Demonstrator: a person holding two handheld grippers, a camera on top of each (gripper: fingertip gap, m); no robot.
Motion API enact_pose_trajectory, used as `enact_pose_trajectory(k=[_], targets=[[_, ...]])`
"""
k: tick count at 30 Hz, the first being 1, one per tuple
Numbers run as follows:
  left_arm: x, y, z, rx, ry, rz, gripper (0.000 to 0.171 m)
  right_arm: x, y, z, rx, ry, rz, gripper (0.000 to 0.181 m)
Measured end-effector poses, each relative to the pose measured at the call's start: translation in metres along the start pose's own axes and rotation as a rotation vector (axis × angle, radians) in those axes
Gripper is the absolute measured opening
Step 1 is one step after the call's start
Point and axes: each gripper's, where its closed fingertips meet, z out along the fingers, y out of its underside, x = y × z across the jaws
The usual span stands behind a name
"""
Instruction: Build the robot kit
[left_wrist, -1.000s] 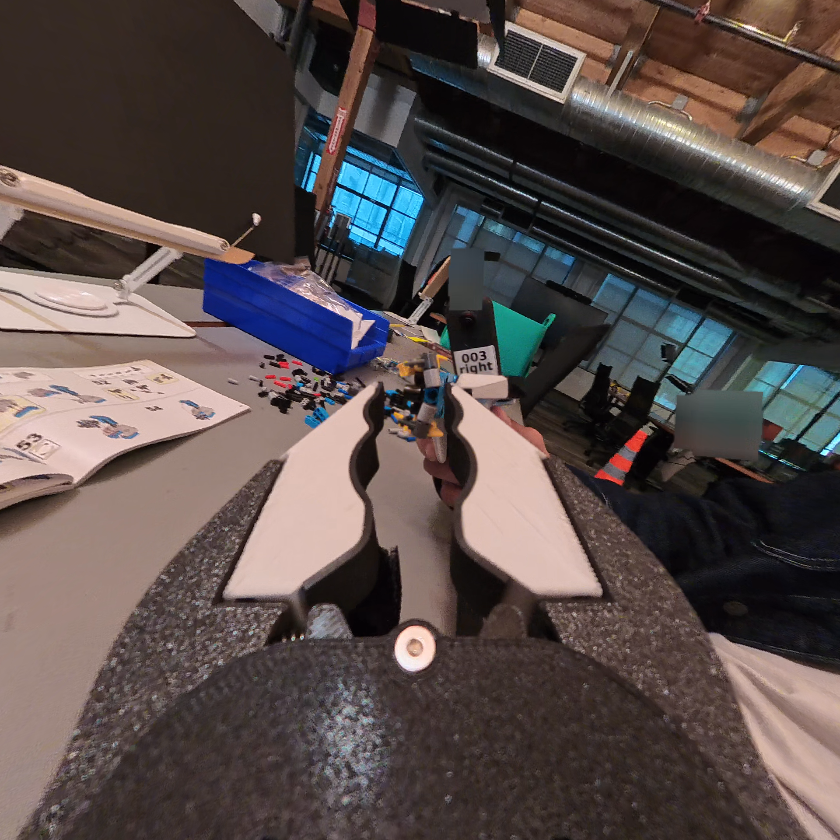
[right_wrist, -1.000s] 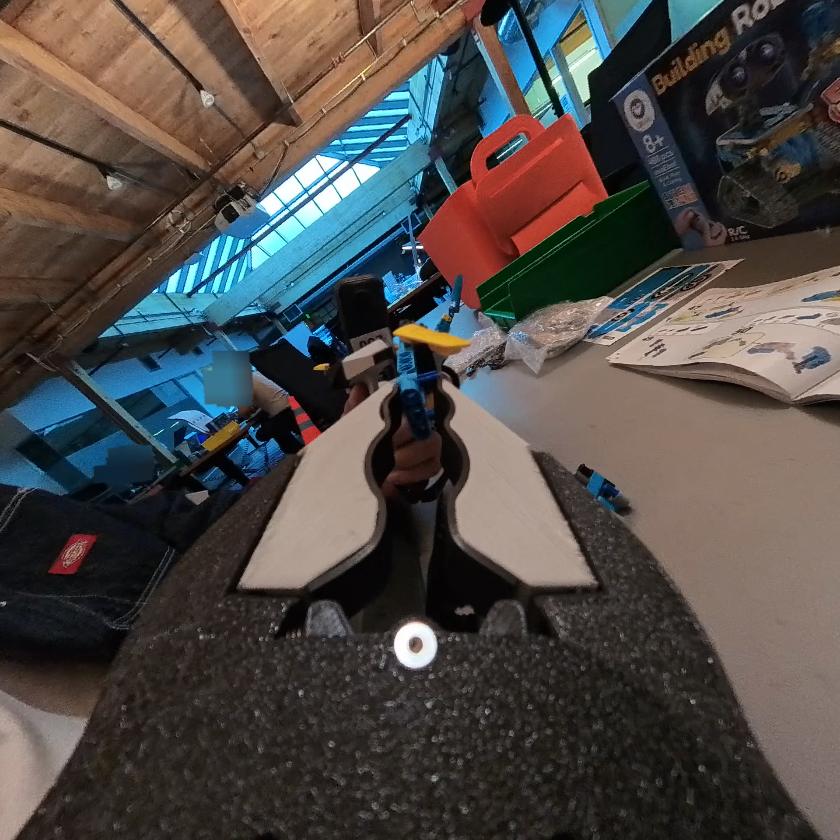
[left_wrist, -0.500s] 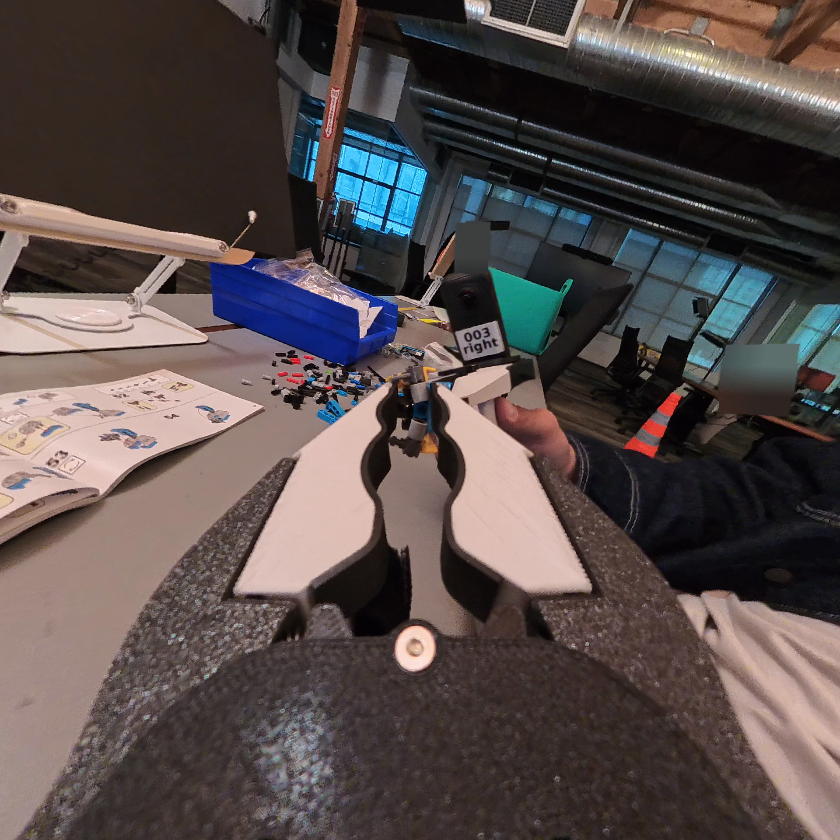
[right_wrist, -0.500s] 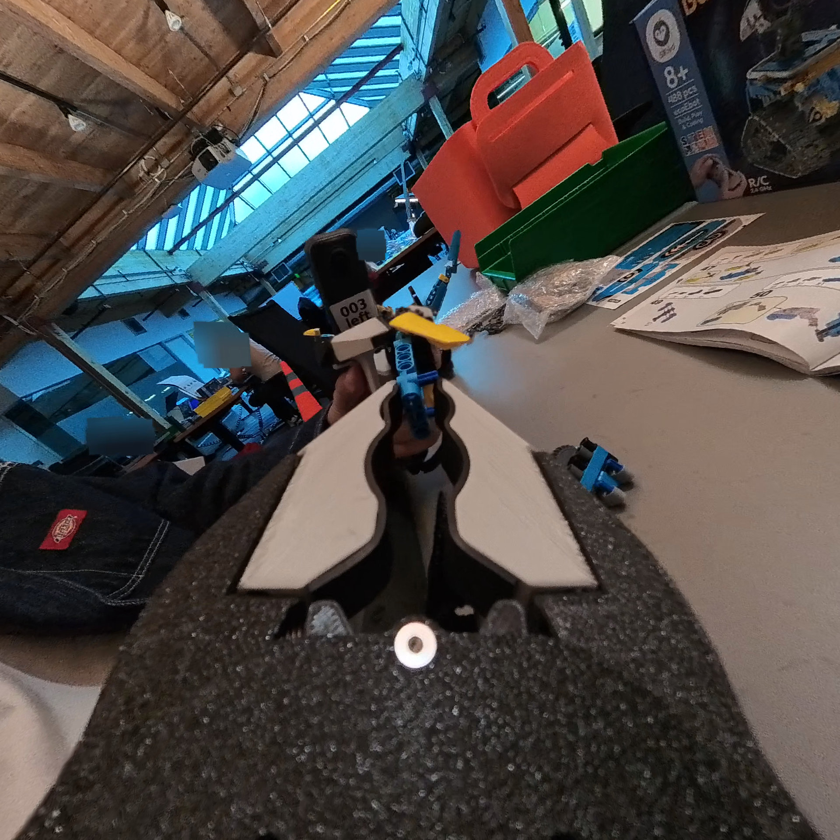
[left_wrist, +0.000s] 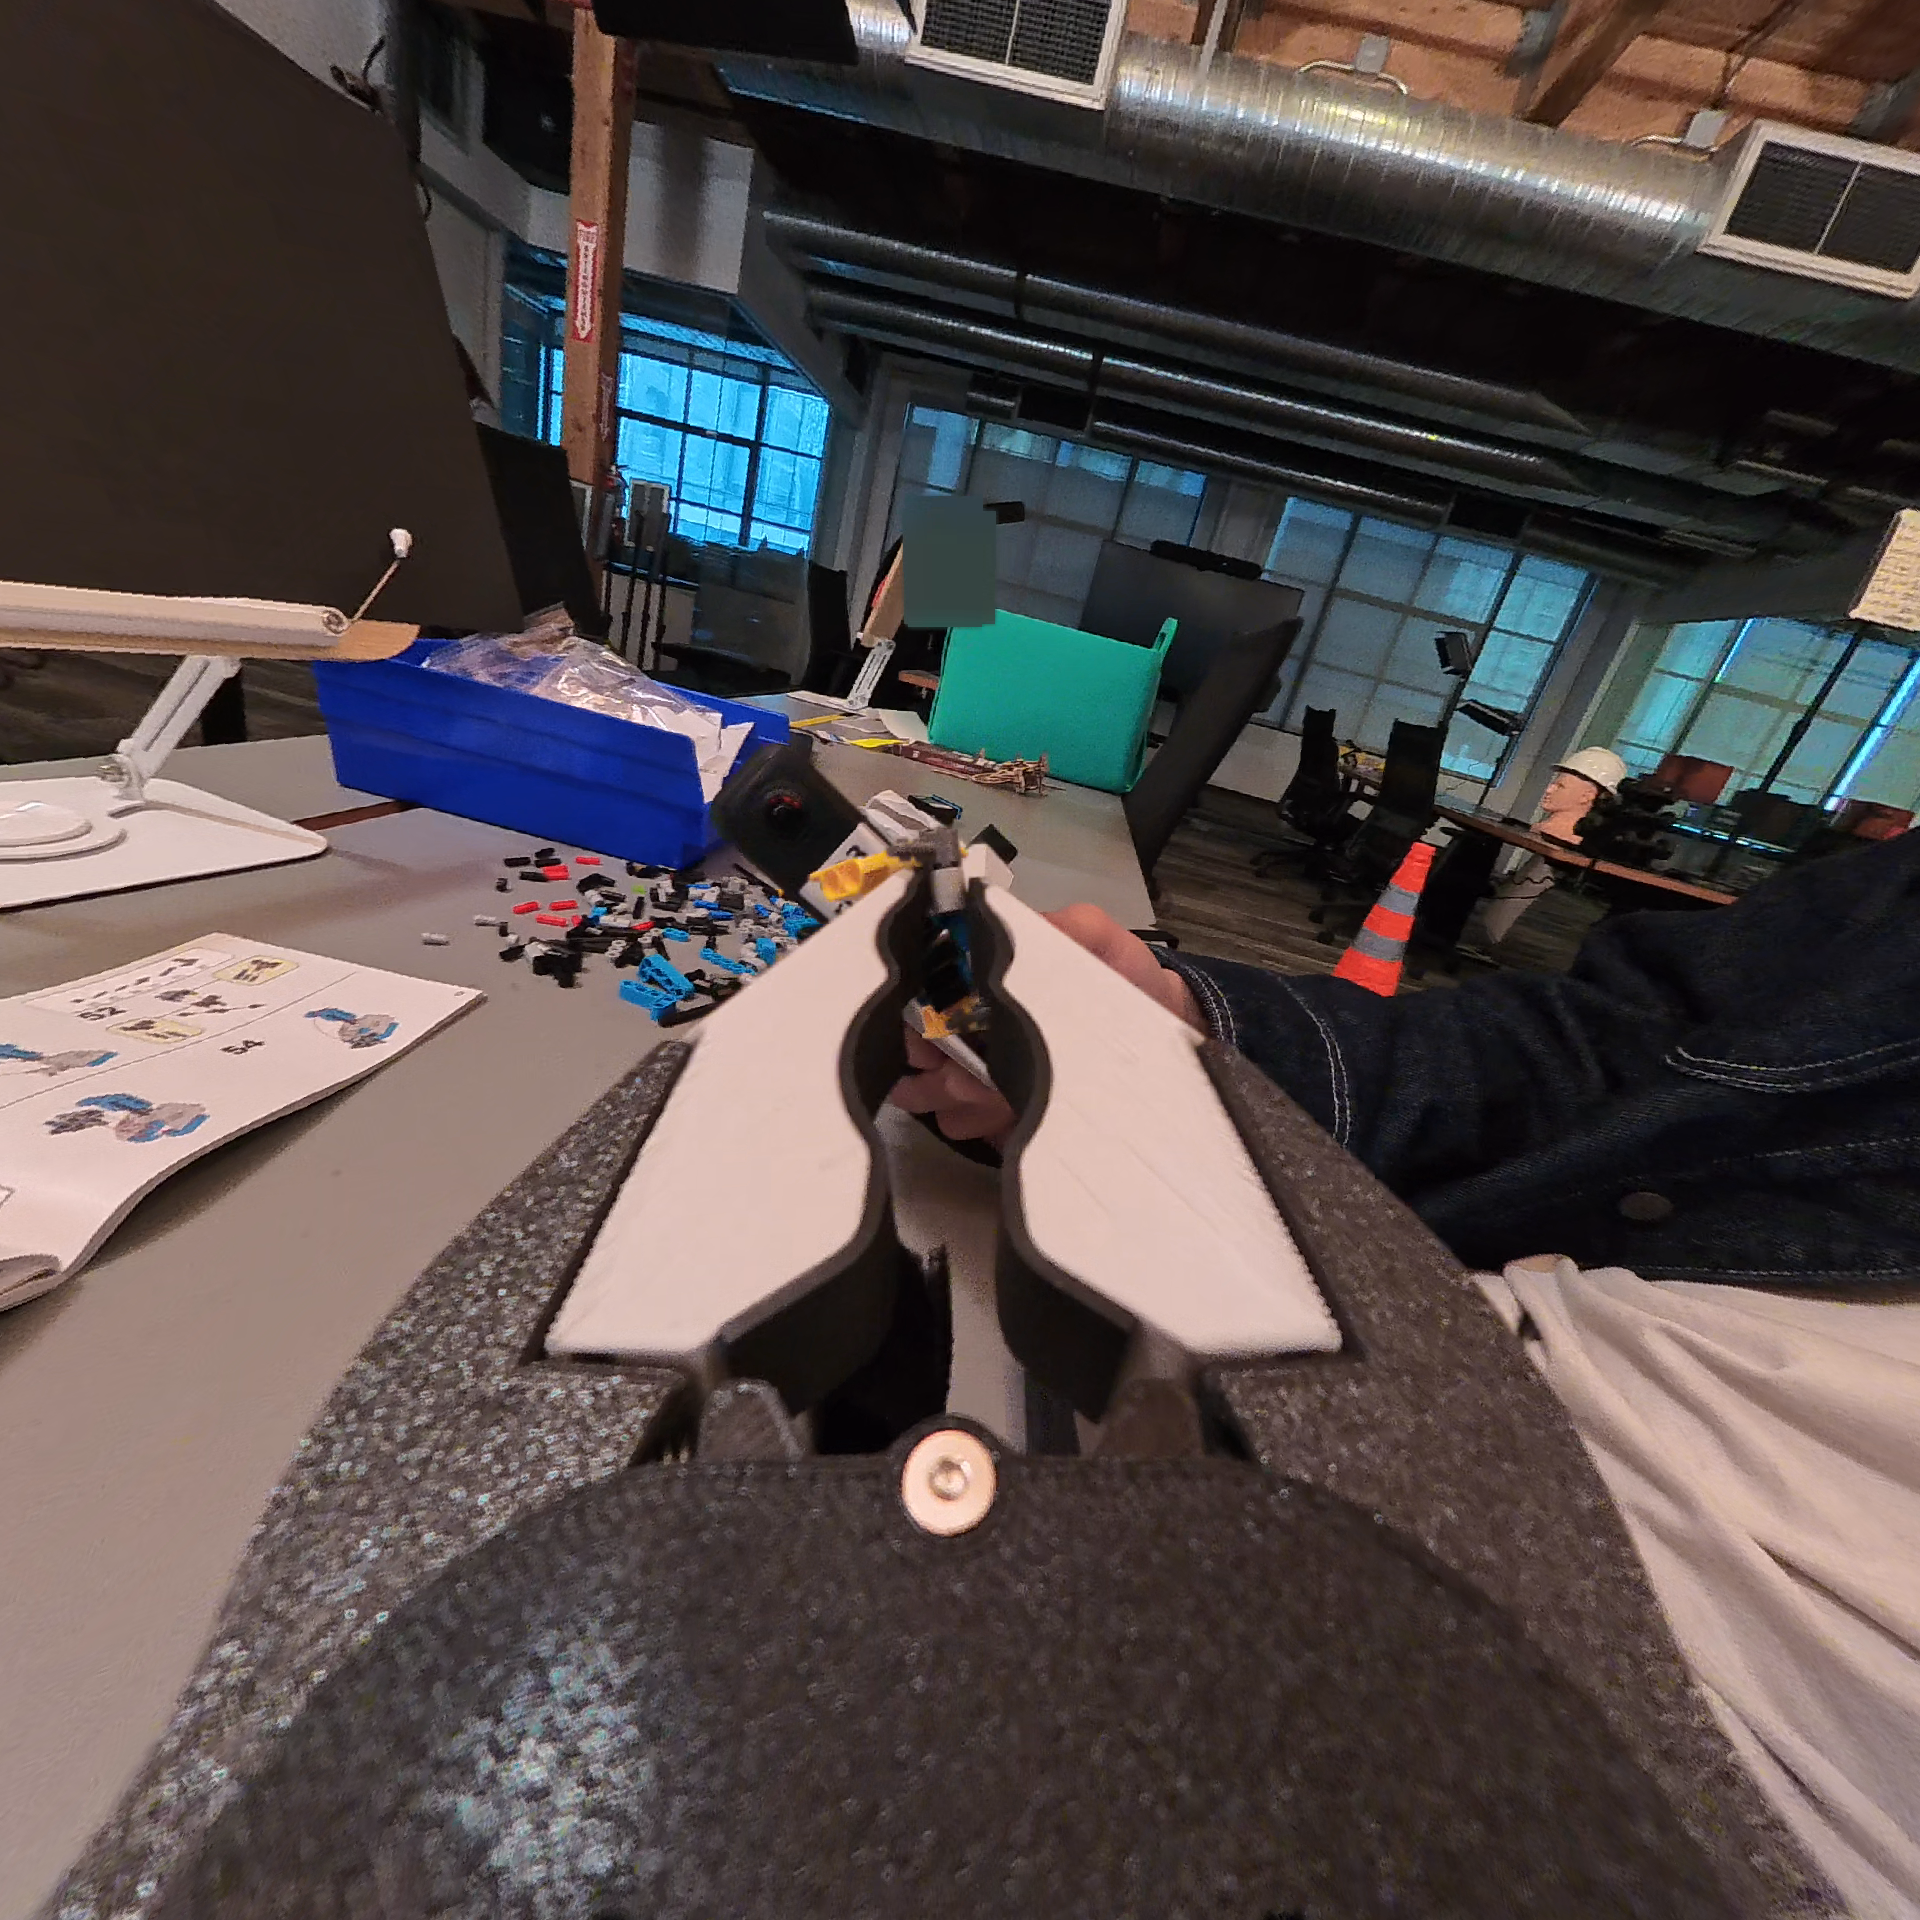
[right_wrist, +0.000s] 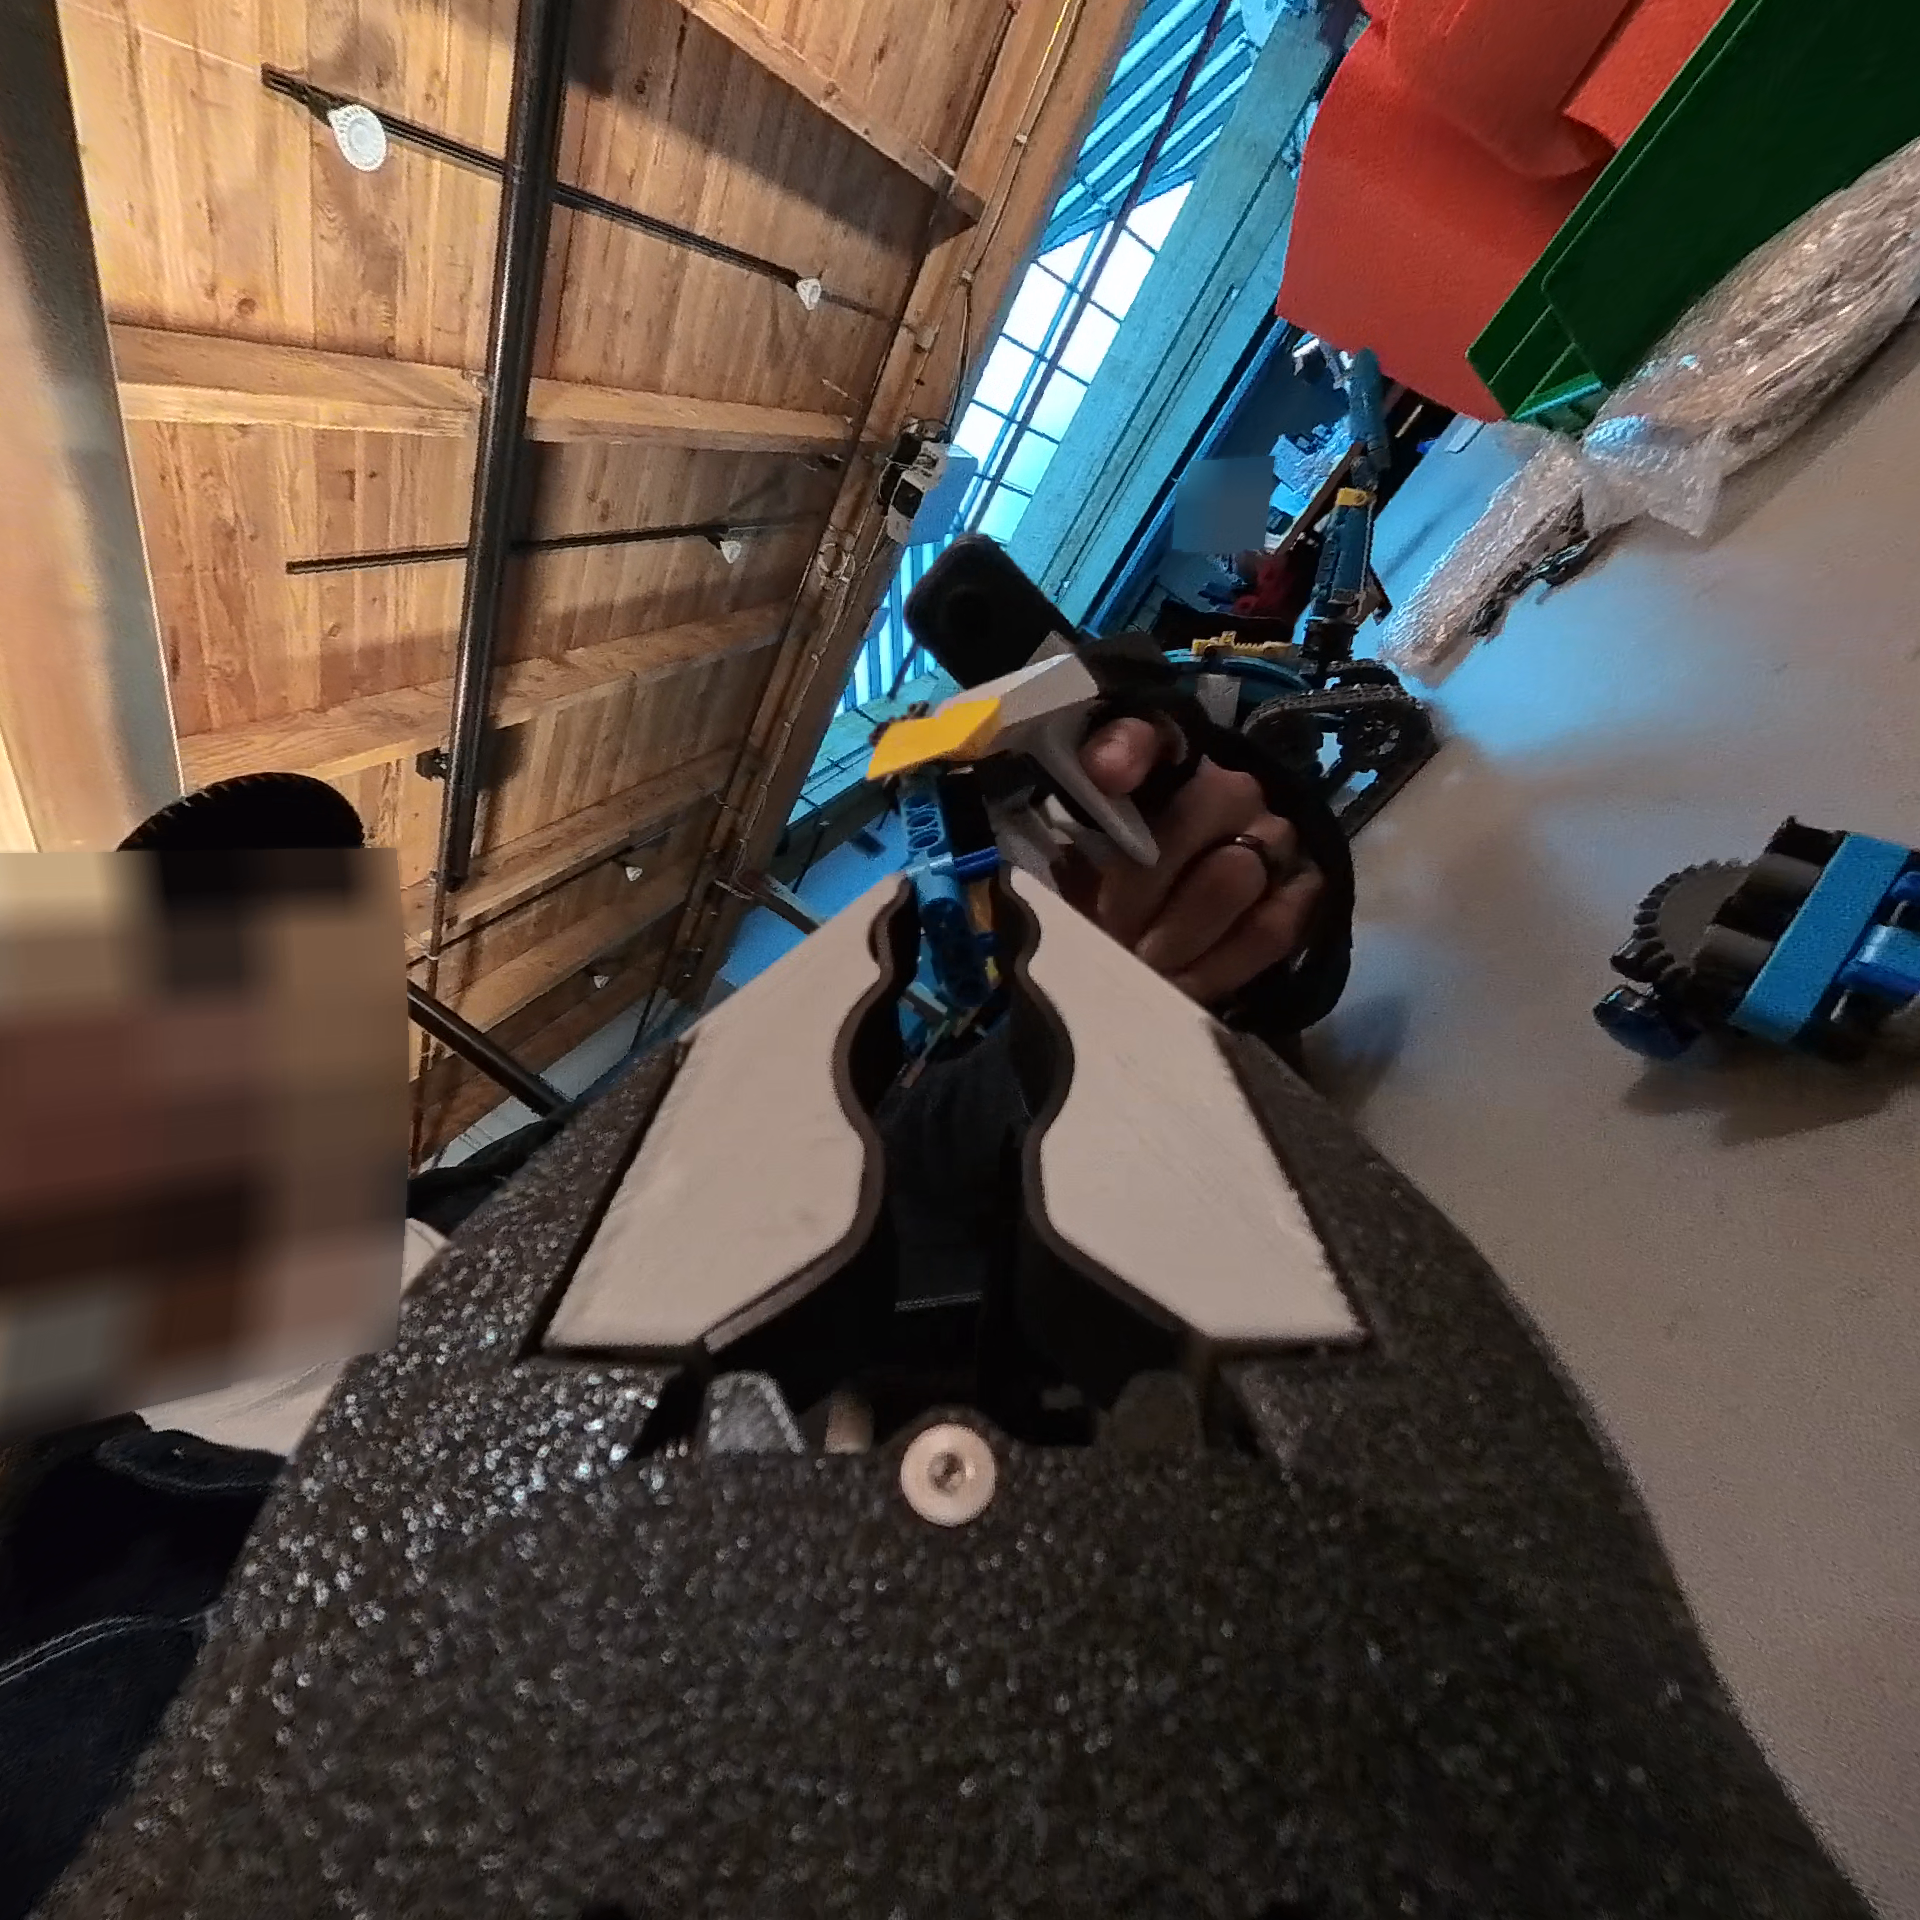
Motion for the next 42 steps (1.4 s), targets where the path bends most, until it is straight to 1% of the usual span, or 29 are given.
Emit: enact_pose_trajectory(k=[3,5,6,8,9,10,12,14,15,17,21,23,26,28,30,33,37,39,42], targets=[[0.000,0.000,-0.001,0.005,0.022,-0.043,0.007,0.000,-0.001,0.000,0.000,0.014,-0.024,0.013],[-0.005,0.000,-0.002,0.006,0.012,-0.081,0.008,0.001,-0.006,0.000,0.020,0.097,-0.155,0.014],[-0.010,0.001,-0.003,0.000,-0.009,-0.096,0.013,0.002,-0.011,-0.001,0.036,0.173,-0.269,0.013],[-0.022,0.004,-0.004,-0.015,-0.077,-0.107,0.048,0.008,-0.018,-0.007,0.029,0.346,-0.467,0.014],[-0.027,0.007,-0.004,-0.038,-0.111,-0.096,0.056,0.008,-0.018,-0.008,0.025,0.384,-0.517,0.013],[-0.030,0.010,-0.003,-0.059,-0.134,-0.078,0.058,0.008,-0.017,-0.007,0.017,0.394,-0.538,0.013],[-0.029,0.009,-0.002,-0.058,-0.154,-0.029,0.055,0.016,-0.012,-0.005,-0.020,0.434,-0.533,0.013],[-0.026,0.009,-0.002,-0.058,-0.146,-0.002,0.041,0.025,-0.007,-0.004,-0.060,0.471,-0.533,0.013],[-0.025,0.011,-0.002,-0.067,-0.139,-0.011,0.039,0.025,-0.005,-0.001,-0.074,0.468,-0.542,0.013],[-0.020,0.015,0.001,-0.095,-0.100,-0.019,0.030,0.026,-0.002,0.000,-0.093,0.479,-0.556,0.013],[-0.019,0.021,0.004,-0.140,-0.128,0.063,0.030,0.025,-0.002,-0.001,-0.084,0.443,-0.500,0.013],[-0.024,0.024,0.002,-0.166,-0.173,0.114,0.018,0.026,0.000,-0.001,-0.089,0.434,-0.473,0.013],[-0.021,0.026,0.001,-0.199,-0.167,0.168,0.016,0.026,0.002,0.000,-0.099,0.422,-0.461,0.013],[-0.016,0.027,-0.001,-0.204,-0.118,0.138,0.015,0.025,0.005,0.001,-0.118,0.412,-0.466,0.014],[-0.008,0.026,-0.002,-0.192,-0.048,0.079,0.014,0.021,0.008,0.004,-0.124,0.363,-0.430,0.014],[0.003,0.027,-0.003,-0.186,0.065,-0.051,0.012,0.016,0.013,0.006,-0.159,0.335,-0.448,0.013],[0.006,0.025,-0.006,-0.162,0.150,-0.223,0.008,0.014,0.015,0.007,-0.180,0.347,-0.506,0.013],[0.001,0.027,-0.006,-0.162,0.147,-0.273,0.008,0.018,0.015,0.007,-0.181,0.372,-0.513,0.013],[-0.005,0.028,-0.005,-0.163,0.100,-0.249,0.013,0.023,0.012,0.004,-0.164,0.385,-0.474,0.013]])
